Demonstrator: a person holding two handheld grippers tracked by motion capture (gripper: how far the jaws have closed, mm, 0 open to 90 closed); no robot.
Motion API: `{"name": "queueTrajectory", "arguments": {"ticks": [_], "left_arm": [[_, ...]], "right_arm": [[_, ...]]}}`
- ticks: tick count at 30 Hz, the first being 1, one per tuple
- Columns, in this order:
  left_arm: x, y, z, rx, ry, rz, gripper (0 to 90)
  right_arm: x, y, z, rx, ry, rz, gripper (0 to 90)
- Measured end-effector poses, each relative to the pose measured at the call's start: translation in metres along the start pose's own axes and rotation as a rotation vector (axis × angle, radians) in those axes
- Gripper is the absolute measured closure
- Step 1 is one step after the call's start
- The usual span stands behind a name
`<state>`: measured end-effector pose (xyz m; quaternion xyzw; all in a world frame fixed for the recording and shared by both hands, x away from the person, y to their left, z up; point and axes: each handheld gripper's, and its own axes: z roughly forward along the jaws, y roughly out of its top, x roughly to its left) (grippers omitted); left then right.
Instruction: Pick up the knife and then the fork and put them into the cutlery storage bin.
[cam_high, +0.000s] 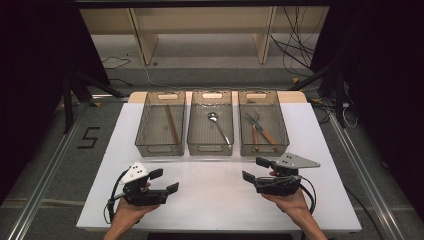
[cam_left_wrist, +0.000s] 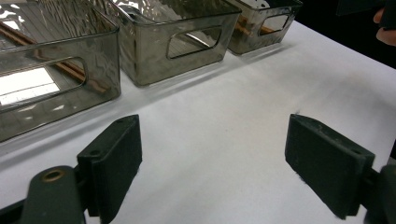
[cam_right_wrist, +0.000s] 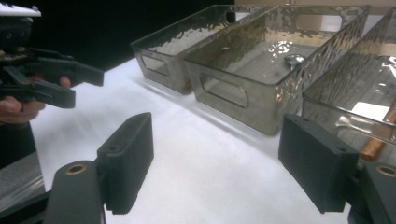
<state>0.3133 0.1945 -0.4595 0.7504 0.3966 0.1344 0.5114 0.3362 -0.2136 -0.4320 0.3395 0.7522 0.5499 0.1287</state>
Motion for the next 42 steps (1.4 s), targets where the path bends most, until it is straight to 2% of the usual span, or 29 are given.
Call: {"name": "queueTrajectory", "arguments": {"ticks": [15,18,24,32,42], "left_arm": [[-0.001,-0.008,0.0,-0.003,-0.012,-0.004,18.7],[0.0,-0.01,-0.001,-0.007,-0.013,-0.007,18.7],[0.0,-0.011,-0.001,-0.018,-0.018,-0.007,18.1],[-0.002,-0.013,0.001,-0.005,-0.017,0.007,16.7],[-0.002,-0.013,0.001,-0.012,-0.014,0.005,16.4]], "right_arm": [[0.003,-0.023,-0.01,-0.018,-0.031,-0.018,25.3],[0.007,-0.027,-0.012,-0.011,-0.041,-0.039,24.0],[0.008,-0.035,-0.015,-0.006,-0.047,-0.038,22.1],[0.007,-0.039,-0.016,0.01,-0.056,-0.033,20.3],[0.007,-0.039,-0.016,0.002,-0.056,-0.037,20.3]]}}
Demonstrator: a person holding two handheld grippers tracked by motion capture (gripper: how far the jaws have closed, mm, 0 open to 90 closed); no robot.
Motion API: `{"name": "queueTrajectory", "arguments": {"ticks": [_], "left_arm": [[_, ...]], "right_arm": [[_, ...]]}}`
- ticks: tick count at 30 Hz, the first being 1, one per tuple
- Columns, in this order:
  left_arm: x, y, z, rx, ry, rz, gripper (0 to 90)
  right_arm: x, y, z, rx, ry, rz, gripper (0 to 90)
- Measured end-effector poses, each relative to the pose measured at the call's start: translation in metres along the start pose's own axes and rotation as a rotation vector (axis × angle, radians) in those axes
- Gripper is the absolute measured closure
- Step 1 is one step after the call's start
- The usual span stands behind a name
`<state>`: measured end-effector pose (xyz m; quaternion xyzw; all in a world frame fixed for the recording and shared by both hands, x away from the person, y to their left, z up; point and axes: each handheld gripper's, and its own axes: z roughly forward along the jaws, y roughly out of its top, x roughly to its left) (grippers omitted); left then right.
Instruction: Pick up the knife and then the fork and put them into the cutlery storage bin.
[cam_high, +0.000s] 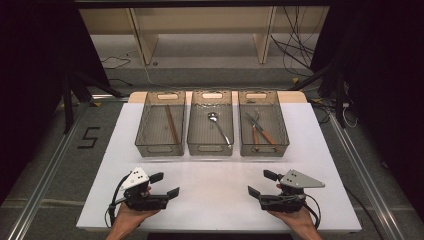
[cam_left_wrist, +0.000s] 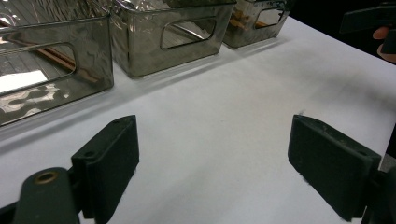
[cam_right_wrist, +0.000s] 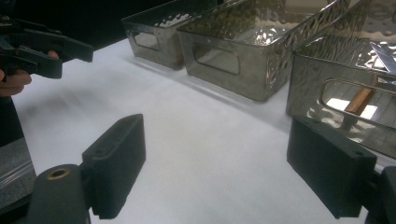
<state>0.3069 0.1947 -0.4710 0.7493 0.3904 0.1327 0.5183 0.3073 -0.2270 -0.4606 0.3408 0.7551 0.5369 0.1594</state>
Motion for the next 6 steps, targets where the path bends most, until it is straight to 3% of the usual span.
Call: {"name": "queueTrajectory", "arguments": {"ticks": [6], "left_arm": [[0.0004,-0.0004,0.0008,0.002,0.001,0.002,16.3]], "right_arm": [[0.0004,0.0001,0.0002,0.01,0.001,-0.005,20.3]]}}
